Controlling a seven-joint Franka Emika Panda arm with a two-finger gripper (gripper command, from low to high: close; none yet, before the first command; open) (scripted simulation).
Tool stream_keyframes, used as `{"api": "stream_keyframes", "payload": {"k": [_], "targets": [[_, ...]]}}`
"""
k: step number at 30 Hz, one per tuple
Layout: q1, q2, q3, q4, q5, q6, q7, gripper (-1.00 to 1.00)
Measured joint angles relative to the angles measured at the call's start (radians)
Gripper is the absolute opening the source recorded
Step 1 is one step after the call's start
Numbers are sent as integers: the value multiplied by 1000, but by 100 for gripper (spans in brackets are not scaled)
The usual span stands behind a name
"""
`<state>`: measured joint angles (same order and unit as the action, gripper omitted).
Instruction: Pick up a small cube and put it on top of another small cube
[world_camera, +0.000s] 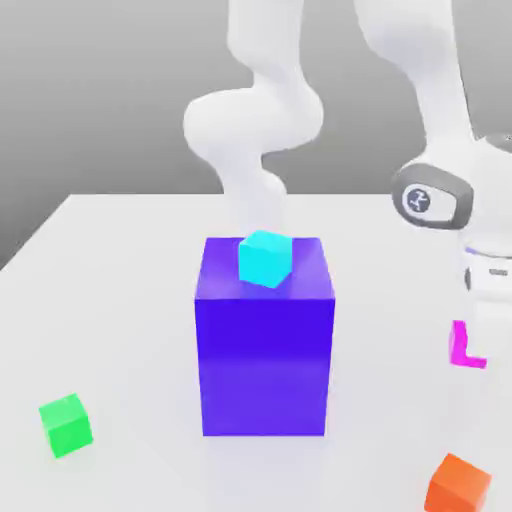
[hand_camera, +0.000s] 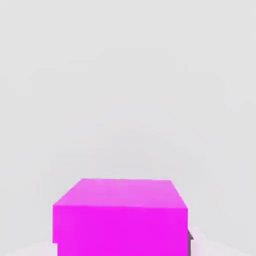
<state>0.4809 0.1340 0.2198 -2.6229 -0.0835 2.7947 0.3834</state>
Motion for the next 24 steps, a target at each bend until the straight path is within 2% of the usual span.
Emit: {"api": "stream_keyframes", "payload": {"k": [11,18,21,24], "targets": [[-357,-35,-325,77,101,-93,147,-100],[-657,-53,-516,126,153,-159,266,-100],[-715,-31,-550,93,159,-157,308,-100],[-739,64,-519,92,229,-77,265,-100]]}}
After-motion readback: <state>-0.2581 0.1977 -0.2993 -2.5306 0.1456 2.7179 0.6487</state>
